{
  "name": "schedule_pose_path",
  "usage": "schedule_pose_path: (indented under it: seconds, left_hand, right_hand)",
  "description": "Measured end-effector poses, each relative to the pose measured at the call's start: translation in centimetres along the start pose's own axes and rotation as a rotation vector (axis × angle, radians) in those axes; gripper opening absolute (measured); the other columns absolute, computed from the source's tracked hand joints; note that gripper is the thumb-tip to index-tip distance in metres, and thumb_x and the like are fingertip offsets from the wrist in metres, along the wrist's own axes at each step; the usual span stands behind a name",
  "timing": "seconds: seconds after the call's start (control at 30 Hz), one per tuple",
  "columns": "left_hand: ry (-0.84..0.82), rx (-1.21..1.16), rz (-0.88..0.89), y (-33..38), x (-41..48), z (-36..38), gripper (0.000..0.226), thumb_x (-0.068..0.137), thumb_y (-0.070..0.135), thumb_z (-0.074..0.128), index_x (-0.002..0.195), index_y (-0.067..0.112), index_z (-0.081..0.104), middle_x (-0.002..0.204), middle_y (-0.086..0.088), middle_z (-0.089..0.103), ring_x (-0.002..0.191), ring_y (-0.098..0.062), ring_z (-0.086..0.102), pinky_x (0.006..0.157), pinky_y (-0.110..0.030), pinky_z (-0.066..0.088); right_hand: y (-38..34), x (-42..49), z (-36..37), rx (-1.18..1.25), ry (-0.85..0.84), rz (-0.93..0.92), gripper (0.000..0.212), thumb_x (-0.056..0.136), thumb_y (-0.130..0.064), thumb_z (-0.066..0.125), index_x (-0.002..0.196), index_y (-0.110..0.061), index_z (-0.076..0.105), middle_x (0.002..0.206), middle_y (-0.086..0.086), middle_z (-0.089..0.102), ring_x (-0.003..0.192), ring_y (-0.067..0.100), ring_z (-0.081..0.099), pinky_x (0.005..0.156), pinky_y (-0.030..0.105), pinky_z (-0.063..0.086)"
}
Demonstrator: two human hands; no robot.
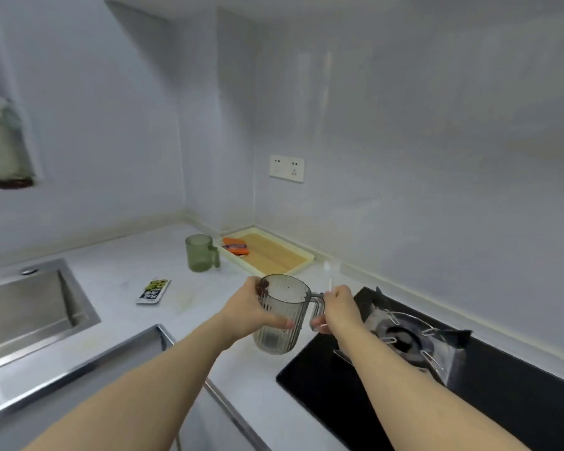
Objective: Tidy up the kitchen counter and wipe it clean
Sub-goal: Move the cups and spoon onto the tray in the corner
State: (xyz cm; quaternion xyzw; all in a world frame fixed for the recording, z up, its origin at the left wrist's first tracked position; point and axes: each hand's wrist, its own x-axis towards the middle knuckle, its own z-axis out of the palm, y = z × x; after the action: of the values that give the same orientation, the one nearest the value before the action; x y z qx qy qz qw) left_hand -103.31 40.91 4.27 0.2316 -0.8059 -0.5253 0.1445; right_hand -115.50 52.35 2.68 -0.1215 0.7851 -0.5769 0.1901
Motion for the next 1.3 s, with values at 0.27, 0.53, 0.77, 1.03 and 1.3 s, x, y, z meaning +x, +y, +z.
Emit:
schedule_pose_path:
  seconds: [0.27,0.53,0.77,1.03,1.3]
  left_hand:
    - [0.118,-0.333,-0.124,-6.3,0.5,-9.4,0.076,0.067,-0.005,0.078,0.129,0.013,0.039,0.113,-0.004,0.055,0.099,-0.015,0.058,0.077,-0.026,0.051]
    - [0.064,-0.202,-0.199,-9.7,6.4,-13.8,0.076,0.073,0.008,0.078,0.138,0.016,0.040,0.130,-0.002,0.053,0.121,-0.023,0.052,0.100,-0.031,0.040]
    - [0.081,0.057,-0.214,-10.4,17.5,-16.8,0.073,0.081,0.015,0.072,0.143,0.010,0.033,0.129,-0.006,0.054,0.119,-0.024,0.054,0.099,-0.032,0.044]
    - [0.169,0.079,-0.320,-14.5,24.0,-18.4,0.059,0.086,0.016,0.064,0.139,0.014,0.038,0.130,-0.007,0.053,0.119,-0.030,0.052,0.096,-0.037,0.045]
    - [0.142,0.155,-0.414,-16.9,27.6,-18.9,0.053,0.087,0.019,0.063,0.135,0.014,0.041,0.124,-0.011,0.058,0.110,-0.028,0.057,0.092,-0.036,0.048]
  right_hand:
    - [-3.3,0.6,9.8,0.025,-0.315,0.094,0.023,0.094,-0.009,0.029,0.078,-0.012,0.046,0.073,0.004,0.061,0.040,0.013,0.033,0.043,0.018,0.025]
    - [-4.4,6.7,14.6,0.075,-0.412,0.217,0.023,0.095,-0.016,0.033,0.080,-0.014,0.051,0.065,0.000,0.061,0.035,0.008,0.027,0.035,0.013,0.023]
    - [-4.1,15.9,20.0,0.105,-0.310,0.339,0.031,0.094,-0.011,0.036,0.065,-0.009,0.048,0.056,0.006,0.050,0.025,0.010,0.026,0.035,0.009,0.026]
    - [-3.5,21.9,23.6,0.100,-0.207,0.362,0.028,0.093,-0.008,0.036,0.068,-0.008,0.048,0.059,0.009,0.052,0.038,0.014,0.028,0.041,0.015,0.029]
    - [-2.5,25.1,25.3,0.097,-0.148,0.379,0.023,0.092,-0.006,0.034,0.072,-0.010,0.045,0.071,0.011,0.048,0.045,0.020,0.039,0.048,0.025,0.041]
